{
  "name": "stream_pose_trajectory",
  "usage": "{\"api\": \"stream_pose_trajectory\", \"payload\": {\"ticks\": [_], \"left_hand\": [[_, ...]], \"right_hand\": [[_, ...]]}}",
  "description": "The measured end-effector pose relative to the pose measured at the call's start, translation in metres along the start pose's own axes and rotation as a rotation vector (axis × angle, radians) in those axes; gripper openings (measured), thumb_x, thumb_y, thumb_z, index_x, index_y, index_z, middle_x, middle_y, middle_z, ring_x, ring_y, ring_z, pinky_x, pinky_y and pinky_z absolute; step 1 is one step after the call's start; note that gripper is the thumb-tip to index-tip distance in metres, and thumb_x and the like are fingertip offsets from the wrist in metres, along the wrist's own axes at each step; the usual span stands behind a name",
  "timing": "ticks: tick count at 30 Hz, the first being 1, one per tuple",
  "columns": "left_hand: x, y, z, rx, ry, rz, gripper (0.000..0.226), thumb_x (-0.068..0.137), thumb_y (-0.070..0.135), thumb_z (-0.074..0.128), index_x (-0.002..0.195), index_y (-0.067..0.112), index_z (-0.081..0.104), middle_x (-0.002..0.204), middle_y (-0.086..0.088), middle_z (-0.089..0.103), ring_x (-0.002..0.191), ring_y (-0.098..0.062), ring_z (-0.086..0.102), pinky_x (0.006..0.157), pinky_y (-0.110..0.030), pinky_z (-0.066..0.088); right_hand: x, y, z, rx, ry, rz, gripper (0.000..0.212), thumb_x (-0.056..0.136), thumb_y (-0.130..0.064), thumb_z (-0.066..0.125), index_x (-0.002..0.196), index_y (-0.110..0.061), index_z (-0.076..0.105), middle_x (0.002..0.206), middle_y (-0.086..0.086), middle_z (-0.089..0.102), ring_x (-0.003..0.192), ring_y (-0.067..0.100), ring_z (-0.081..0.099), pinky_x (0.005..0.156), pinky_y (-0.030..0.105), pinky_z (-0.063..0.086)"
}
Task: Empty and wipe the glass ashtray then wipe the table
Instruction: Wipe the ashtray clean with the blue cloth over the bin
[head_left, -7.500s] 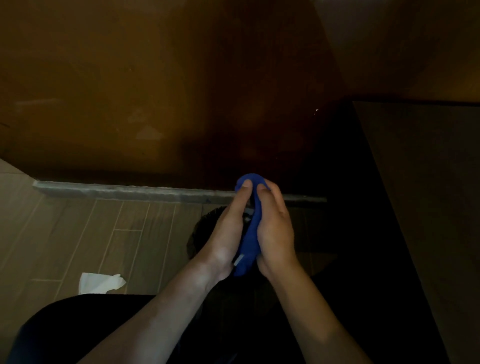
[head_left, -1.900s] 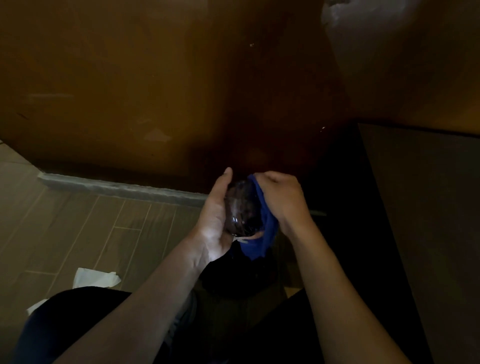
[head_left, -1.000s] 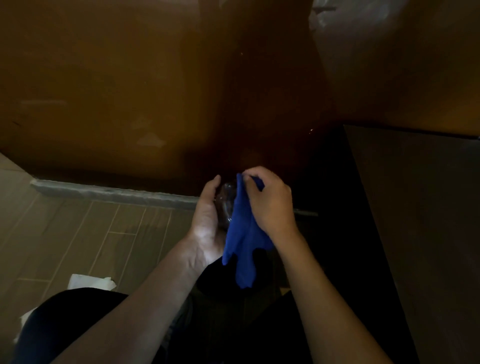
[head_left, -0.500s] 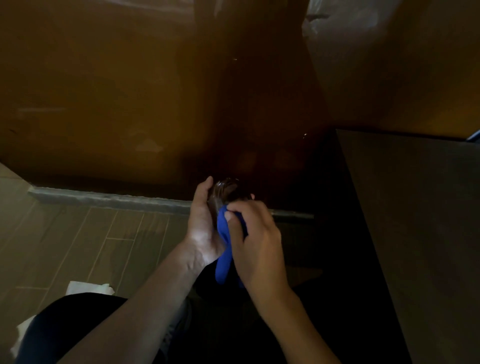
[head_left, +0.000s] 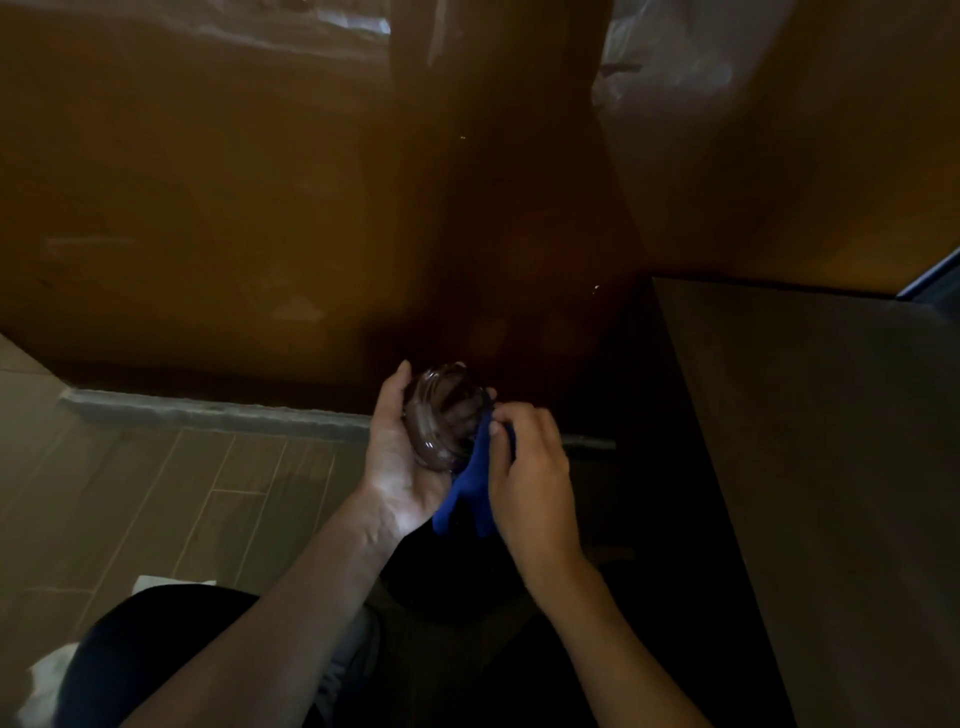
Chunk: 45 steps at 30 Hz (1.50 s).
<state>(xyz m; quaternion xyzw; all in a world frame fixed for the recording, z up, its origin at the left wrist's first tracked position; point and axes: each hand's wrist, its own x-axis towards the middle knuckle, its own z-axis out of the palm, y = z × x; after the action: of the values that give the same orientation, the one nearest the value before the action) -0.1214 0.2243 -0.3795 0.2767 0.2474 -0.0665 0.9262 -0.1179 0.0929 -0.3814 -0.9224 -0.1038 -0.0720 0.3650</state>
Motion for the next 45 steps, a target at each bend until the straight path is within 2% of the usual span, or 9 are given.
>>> {"api": "stream_pose_trajectory", "payload": {"ticks": [3,7,16,20,23,27,33,37,45], "left_hand": [[-0.001,-0.002,0.0,0.031,-0.004,0.031,0.062,0.095,0.067,0.052,0.132,0.02,0.069,0.126,-0.017,0.07,0.114,-0.029,0.067,0.111,-0.044,0.047],[-0.009,-0.013,0.0,0.079,-0.059,0.003,0.061,0.096,0.068,0.05,0.119,0.017,0.076,0.107,-0.01,0.076,0.095,-0.024,0.075,0.086,-0.038,0.059],[-0.017,-0.011,0.003,-0.011,-0.053,0.083,0.071,0.097,0.069,0.049,0.148,0.021,0.061,0.143,-0.016,0.067,0.113,-0.027,0.073,0.097,-0.041,0.059],[-0.02,-0.008,0.001,-0.012,-0.059,0.126,0.062,0.097,0.068,0.049,0.136,0.023,0.067,0.114,-0.01,0.076,0.098,-0.023,0.075,0.086,-0.036,0.062],[-0.023,-0.013,0.0,0.063,-0.052,0.118,0.06,0.097,0.066,0.049,0.127,0.02,0.074,0.111,-0.009,0.077,0.099,-0.023,0.076,0.086,-0.039,0.059],[-0.031,-0.024,0.0,0.1,-0.077,0.065,0.062,0.099,0.064,0.048,0.109,0.014,0.083,0.109,-0.015,0.079,0.092,-0.025,0.079,0.08,-0.037,0.063],[-0.03,-0.014,-0.003,0.038,-0.048,0.1,0.064,0.098,0.067,0.049,0.138,0.02,0.068,0.132,-0.016,0.074,0.109,-0.027,0.075,0.094,-0.042,0.056],[-0.028,-0.01,-0.005,0.009,-0.024,0.106,0.059,0.097,0.069,0.048,0.128,0.025,0.071,0.115,-0.011,0.079,0.098,-0.025,0.078,0.085,-0.04,0.06],[-0.031,-0.023,-0.004,0.091,-0.008,0.066,0.063,0.099,0.065,0.048,0.117,0.014,0.079,0.115,-0.016,0.079,0.099,-0.026,0.079,0.093,-0.042,0.055]], "right_hand": [[-0.011,-0.014,0.0,0.022,-0.031,-0.086,0.02,0.104,-0.031,0.042,0.115,-0.027,0.058,0.121,-0.01,0.053,0.101,0.001,0.055,0.082,0.018,0.05],[0.006,-0.026,0.002,0.115,-0.045,-0.101,0.019,0.106,-0.027,0.041,0.116,-0.023,0.057,0.12,-0.008,0.053,0.108,0.006,0.055,0.084,0.024,0.052],[0.014,-0.01,-0.002,0.142,0.032,0.002,0.011,0.106,-0.019,0.048,0.111,-0.021,0.058,0.111,-0.007,0.054,0.101,0.01,0.057,0.082,0.034,0.056],[-0.003,-0.022,-0.004,0.135,-0.039,-0.108,0.015,0.107,-0.024,0.044,0.115,-0.023,0.057,0.119,-0.008,0.051,0.104,0.006,0.054,0.086,0.028,0.054],[-0.001,-0.035,-0.005,0.13,-0.1,-0.212,0.02,0.108,-0.027,0.038,0.119,-0.022,0.055,0.121,-0.006,0.051,0.108,0.008,0.053,0.088,0.03,0.054],[0.019,-0.035,-0.005,0.208,-0.068,-0.081,0.019,0.109,-0.026,0.039,0.117,-0.022,0.055,0.117,-0.007,0.049,0.108,0.011,0.053,0.09,0.034,0.053],[0.017,-0.014,0.004,0.154,-0.029,0.001,0.014,0.108,-0.023,0.041,0.11,-0.021,0.055,0.109,-0.01,0.047,0.103,0.012,0.053,0.083,0.027,0.043],[-0.006,-0.014,0.007,0.111,-0.049,-0.029,0.014,0.108,-0.024,0.041,0.109,-0.023,0.055,0.111,-0.01,0.049,0.098,0.007,0.054,0.079,0.023,0.048],[-0.004,-0.031,0.002,0.174,-0.057,-0.122,0.015,0.109,-0.024,0.041,0.115,-0.022,0.054,0.115,-0.01,0.049,0.102,0.004,0.051,0.079,0.019,0.048]]}}
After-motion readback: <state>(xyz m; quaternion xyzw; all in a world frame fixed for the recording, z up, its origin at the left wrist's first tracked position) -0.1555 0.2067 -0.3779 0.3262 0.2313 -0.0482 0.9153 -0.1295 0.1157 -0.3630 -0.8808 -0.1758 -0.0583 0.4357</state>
